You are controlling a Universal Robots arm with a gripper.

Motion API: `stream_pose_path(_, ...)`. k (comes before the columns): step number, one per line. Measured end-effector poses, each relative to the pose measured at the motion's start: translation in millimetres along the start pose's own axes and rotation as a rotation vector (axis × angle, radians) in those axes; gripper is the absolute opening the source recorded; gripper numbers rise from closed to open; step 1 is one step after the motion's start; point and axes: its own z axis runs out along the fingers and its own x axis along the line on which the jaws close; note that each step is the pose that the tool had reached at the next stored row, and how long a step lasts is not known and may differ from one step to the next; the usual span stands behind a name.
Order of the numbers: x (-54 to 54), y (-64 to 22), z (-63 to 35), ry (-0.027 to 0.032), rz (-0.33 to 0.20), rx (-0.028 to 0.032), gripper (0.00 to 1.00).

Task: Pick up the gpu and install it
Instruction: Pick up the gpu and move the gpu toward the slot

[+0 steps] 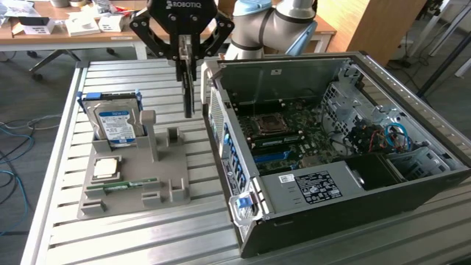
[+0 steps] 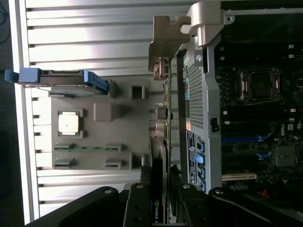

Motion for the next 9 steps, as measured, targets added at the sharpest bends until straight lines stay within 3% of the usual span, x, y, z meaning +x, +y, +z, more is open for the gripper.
stream_pose_path(9, -17.3, 1.2, 0.1, 0.0, 0.0, 0.0, 0.26)
